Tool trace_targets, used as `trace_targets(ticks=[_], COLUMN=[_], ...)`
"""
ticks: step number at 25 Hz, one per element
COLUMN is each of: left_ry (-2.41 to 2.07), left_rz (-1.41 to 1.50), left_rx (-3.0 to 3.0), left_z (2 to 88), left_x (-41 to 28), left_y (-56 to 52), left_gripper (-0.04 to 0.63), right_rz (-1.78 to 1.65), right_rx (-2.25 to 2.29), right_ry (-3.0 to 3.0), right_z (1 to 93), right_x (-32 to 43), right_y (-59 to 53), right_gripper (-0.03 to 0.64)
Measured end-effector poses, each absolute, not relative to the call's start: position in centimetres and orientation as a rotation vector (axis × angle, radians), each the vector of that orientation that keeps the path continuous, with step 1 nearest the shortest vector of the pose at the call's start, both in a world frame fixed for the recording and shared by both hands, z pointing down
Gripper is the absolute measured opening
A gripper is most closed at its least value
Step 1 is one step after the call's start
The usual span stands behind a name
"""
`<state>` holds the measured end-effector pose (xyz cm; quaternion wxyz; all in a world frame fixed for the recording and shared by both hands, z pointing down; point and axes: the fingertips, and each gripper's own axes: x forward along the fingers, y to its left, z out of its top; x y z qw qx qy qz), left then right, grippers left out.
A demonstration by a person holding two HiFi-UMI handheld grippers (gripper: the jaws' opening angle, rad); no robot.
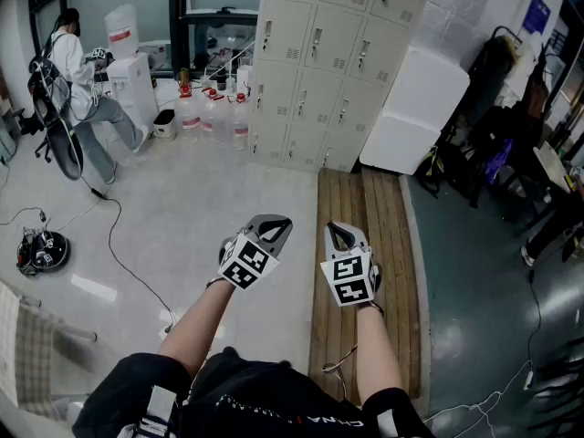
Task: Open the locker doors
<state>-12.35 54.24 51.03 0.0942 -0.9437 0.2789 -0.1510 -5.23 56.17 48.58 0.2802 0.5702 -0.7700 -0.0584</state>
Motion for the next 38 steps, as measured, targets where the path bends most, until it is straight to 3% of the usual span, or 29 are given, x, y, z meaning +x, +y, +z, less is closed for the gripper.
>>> trace_targets(ticks=[38], left_ry=[0.720], left_rz=[-0.340], left_rx=[-2.834], left_z=[50.1], left_x=[-10.0], left_y=[55.0], left_gripper=[0.020], right_rz=[-0.148], right_rx=[1.423], right_ry=[-2.166], right_z=[49.3], right_x=[-5.6], right_y=[56.3], right_gripper=[0.032])
